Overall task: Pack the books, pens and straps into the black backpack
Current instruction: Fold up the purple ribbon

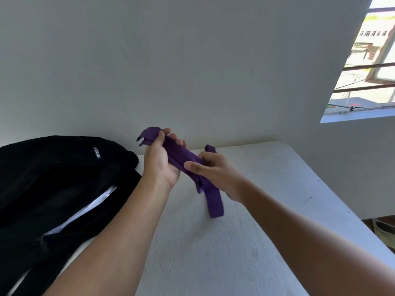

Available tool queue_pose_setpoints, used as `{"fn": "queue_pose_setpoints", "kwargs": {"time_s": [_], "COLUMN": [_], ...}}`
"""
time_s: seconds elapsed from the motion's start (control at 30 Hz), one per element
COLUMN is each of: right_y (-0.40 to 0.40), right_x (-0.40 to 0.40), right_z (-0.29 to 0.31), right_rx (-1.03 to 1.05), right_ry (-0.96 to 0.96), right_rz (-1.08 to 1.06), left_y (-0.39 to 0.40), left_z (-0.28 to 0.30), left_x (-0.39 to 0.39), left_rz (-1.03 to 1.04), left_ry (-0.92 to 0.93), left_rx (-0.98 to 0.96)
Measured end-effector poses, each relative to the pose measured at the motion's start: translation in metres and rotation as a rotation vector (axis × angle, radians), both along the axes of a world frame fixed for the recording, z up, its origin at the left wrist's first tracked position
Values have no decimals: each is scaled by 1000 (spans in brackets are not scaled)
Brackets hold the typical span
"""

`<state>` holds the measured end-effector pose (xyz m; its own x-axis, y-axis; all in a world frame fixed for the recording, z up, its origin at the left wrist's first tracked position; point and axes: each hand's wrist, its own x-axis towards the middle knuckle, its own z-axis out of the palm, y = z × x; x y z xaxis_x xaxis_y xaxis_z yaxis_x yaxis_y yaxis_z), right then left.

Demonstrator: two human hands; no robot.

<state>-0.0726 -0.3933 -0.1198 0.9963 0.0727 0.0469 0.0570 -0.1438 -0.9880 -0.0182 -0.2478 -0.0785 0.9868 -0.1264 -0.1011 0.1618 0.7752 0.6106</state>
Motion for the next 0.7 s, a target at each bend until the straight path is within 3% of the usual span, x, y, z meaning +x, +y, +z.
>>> {"fn": "queue_pose_setpoints", "kwargs": {"time_s": [0.23,0.37,0.47,0.6,0.7], "right_y": [-14,-14,-9,-2,0], "right_x": [2,8,7,6,3], "right_z": [8,5,2,-1,-6], "right_rx": [-329,-368,-277,-228,-254], "right_ry": [-97,-165,-190,-184,-176], "right_rz": [48,-38,-70,-50,-16], "left_y": [34,46,41,11,-6], "left_z": [20,6,-24,-59,-55], "left_x": [22,21,1,-45,-47], "left_rz": [123,160,-34,-399,-416], "left_ry": [14,20,78,179,140], "left_rx": [-106,-52,12,-81,-113]}}
